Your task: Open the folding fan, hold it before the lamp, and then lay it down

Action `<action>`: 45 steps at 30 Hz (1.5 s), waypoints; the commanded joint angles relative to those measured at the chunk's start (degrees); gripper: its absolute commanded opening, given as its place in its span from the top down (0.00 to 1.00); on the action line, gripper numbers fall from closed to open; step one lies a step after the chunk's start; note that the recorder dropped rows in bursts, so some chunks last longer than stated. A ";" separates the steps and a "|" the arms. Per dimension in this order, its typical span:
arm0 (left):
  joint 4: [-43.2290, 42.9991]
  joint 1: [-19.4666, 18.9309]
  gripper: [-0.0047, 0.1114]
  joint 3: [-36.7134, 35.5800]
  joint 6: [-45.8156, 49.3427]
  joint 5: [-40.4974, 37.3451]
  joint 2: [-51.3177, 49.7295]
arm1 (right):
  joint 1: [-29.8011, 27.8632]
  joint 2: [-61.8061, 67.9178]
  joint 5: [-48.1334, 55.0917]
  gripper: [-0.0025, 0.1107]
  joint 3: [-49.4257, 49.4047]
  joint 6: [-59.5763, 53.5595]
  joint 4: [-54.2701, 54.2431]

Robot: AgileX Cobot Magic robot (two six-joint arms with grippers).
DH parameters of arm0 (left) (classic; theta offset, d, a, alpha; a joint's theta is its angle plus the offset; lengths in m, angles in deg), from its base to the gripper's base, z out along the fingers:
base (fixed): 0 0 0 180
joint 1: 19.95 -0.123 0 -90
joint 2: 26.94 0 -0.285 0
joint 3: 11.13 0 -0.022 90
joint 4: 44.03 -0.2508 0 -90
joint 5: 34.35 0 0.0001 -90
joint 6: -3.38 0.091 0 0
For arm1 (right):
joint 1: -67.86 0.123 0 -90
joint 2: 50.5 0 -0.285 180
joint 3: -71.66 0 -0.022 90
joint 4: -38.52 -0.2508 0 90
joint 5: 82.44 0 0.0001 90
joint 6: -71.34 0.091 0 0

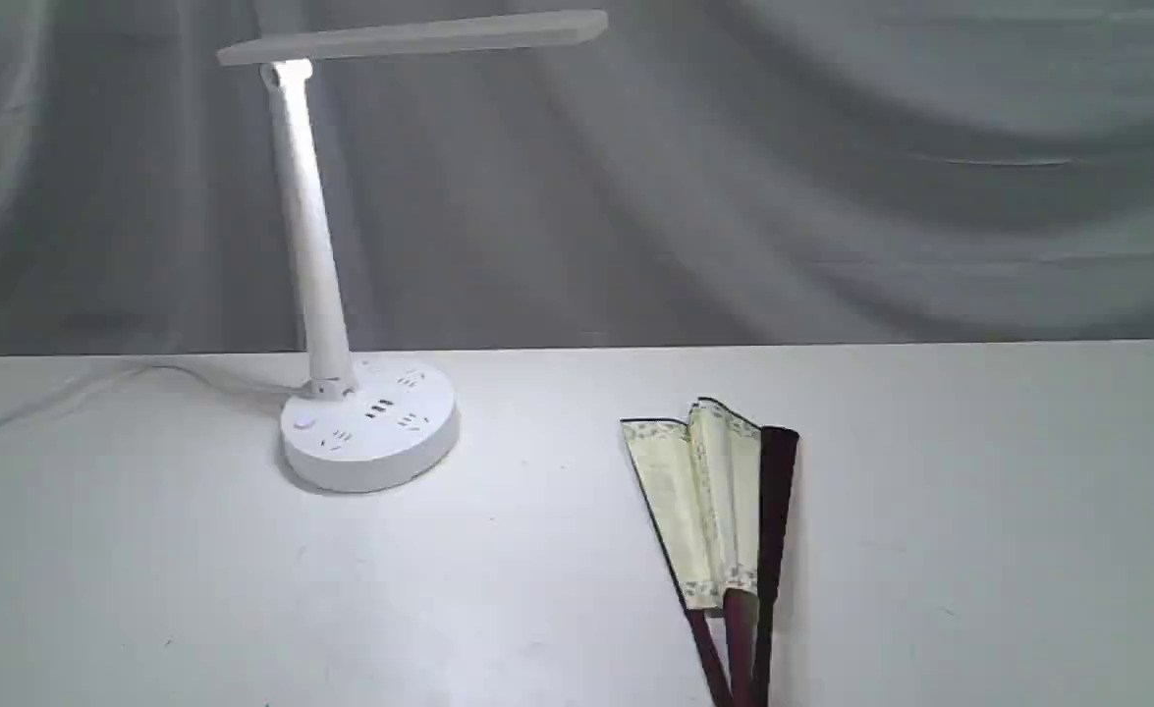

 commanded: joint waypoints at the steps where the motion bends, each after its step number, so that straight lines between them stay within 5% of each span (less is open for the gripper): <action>1: 0.54 -0.16 0.96 -0.22 -0.22 0.27 0.21 | -0.02 -0.14 0.16 0.98 -0.15 -0.14 0.34; 13: 0.54 -0.16 0.96 -0.22 -0.22 0.42 0.21 | -0.02 -0.14 -0.91 0.98 -0.15 -0.03 0.34; 21: 0.94 -0.16 0.96 -0.22 -4.82 8.22 0.21 | -0.02 -0.14 -5.12 0.98 -0.15 -0.13 -0.51; 33: 1.46 -0.16 0.96 13.64 -4.82 -4.38 0.21 | -0.02 -0.14 -3.40 0.98 7.77 1.25 -1.67; 45: 3.65 -0.16 0.96 25.62 -4.86 -23.39 0.21 | -0.02 -0.14 18.62 0.98 20.79 1.25 -1.79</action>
